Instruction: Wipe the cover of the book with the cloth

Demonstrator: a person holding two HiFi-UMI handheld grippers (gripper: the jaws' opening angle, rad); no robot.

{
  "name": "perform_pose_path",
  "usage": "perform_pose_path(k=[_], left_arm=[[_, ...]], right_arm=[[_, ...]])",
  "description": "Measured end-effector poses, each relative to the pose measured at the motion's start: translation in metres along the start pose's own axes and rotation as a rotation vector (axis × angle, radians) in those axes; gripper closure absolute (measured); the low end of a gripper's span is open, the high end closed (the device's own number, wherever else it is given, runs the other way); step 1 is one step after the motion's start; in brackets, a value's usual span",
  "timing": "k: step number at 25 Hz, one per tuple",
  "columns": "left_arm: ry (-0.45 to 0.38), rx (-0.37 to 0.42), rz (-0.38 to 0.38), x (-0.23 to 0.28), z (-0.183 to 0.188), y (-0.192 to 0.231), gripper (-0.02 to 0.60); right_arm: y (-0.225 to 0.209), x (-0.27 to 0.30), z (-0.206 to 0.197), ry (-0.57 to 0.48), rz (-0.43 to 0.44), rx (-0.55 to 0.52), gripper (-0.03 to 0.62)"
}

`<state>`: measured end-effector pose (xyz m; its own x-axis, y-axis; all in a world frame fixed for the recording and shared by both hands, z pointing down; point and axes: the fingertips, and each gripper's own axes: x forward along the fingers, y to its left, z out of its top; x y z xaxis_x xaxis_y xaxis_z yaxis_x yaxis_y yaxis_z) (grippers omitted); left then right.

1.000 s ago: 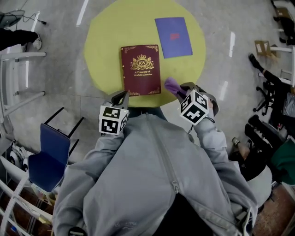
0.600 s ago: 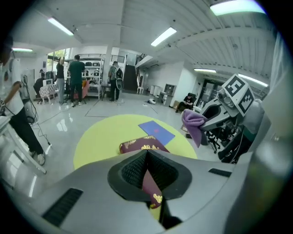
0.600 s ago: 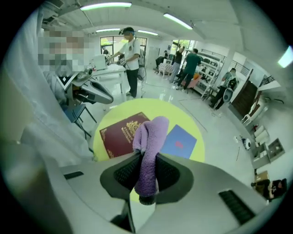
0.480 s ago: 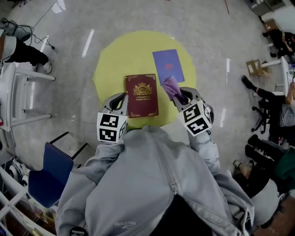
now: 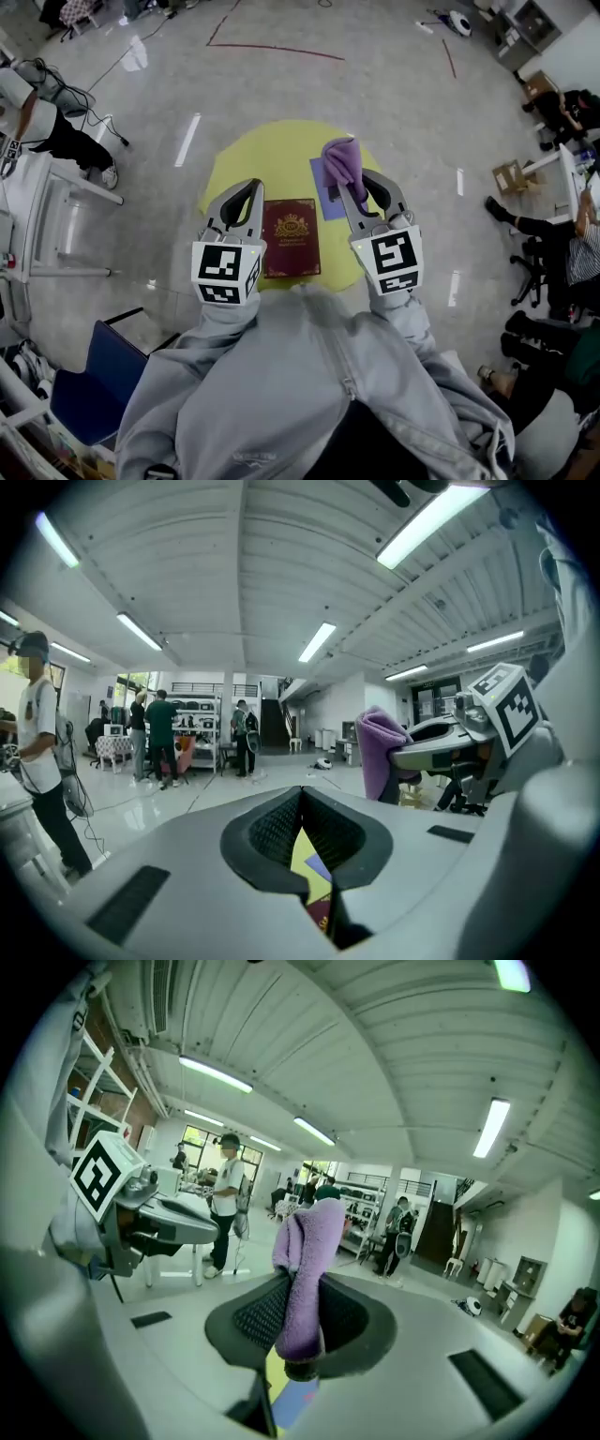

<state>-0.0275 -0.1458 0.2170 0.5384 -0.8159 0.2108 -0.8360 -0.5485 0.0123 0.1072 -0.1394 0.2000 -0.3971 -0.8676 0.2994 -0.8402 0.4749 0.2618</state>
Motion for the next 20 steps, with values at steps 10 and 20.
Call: perform_pose_path(k=[10, 20], left_arm=[[-0.177, 0.007, 0.062, -0.023, 0.059, -0.011, 0.563], [-0.198, 0.027, 0.031, -0.025, 0.056, -0.042, 0.563]], right_arm=[[0.003, -0.03, 0.048, -0.234, -0.108, 0.108, 0.507], [0.007, -0.039, 0.046, -0.282, -0.124, 0.148, 0.507]])
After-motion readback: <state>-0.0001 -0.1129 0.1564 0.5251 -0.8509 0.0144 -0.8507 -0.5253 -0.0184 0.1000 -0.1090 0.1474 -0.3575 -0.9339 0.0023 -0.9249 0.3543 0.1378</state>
